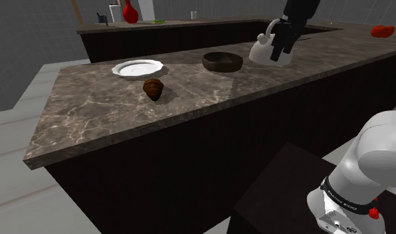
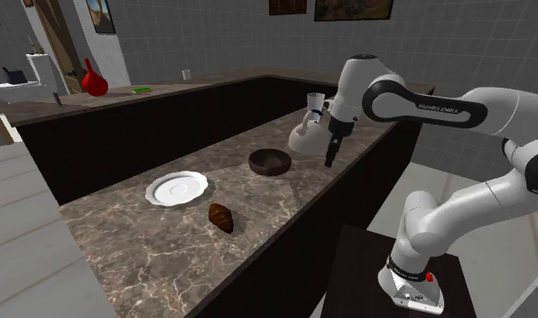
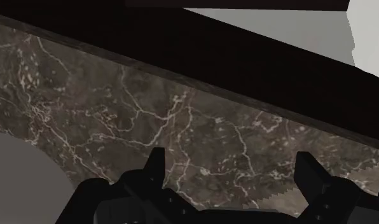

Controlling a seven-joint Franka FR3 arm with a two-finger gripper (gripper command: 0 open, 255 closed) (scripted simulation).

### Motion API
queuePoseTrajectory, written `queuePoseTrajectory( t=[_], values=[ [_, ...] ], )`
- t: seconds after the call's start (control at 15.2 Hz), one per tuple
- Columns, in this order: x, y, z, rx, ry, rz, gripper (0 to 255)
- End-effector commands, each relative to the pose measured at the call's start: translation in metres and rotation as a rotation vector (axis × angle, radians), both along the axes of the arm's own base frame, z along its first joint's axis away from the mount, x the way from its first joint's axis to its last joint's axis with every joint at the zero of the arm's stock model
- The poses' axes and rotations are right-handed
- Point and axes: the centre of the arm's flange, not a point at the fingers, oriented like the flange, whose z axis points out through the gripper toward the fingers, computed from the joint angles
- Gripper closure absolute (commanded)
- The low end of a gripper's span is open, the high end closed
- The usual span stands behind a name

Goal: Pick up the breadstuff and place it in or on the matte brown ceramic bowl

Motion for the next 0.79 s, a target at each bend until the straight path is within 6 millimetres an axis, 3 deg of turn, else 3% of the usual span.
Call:
queuePoseTrajectory(
  t=[0.0, 0.73],
  values=[
    [0.000, 0.000, 0.000, 0.000, 0.000, 0.000, 0],
    [0.078, 0.122, -0.014, 0.027, 0.028, -0.095, 0]
  ],
)
